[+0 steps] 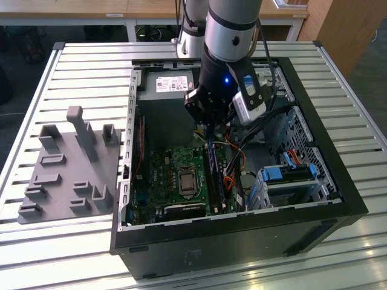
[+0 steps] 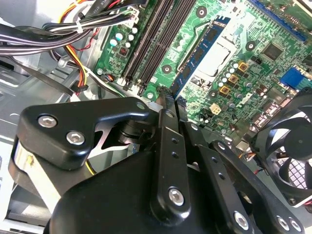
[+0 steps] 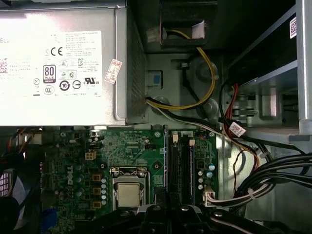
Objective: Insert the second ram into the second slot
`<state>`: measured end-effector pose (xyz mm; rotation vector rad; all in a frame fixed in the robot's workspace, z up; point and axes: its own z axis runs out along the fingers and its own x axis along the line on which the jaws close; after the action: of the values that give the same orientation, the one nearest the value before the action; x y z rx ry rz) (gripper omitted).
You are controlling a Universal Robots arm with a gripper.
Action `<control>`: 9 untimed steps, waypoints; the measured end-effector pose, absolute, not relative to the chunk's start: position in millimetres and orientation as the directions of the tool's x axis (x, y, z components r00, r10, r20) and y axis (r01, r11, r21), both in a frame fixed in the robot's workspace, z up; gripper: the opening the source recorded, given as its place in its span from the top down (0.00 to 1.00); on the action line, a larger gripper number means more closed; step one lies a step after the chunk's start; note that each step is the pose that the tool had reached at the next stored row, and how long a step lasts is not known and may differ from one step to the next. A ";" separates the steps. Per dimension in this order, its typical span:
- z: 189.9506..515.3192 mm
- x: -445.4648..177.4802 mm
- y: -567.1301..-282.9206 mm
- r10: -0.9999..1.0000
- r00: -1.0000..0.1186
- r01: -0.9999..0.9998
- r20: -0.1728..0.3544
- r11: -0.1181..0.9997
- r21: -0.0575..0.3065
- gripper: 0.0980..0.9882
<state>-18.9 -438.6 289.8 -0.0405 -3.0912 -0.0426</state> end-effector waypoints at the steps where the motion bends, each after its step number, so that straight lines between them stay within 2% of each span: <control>1: 289.4 -18.9 -438.6 0.026 -0.998 0.027 0.050 0.999 0.027 0.96; 9: 283.6 -18.9 -438.6 0.026 -0.998 0.027 0.050 0.999 0.027 0.96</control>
<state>-18.9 -438.6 283.6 -0.0405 -3.0912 -0.0427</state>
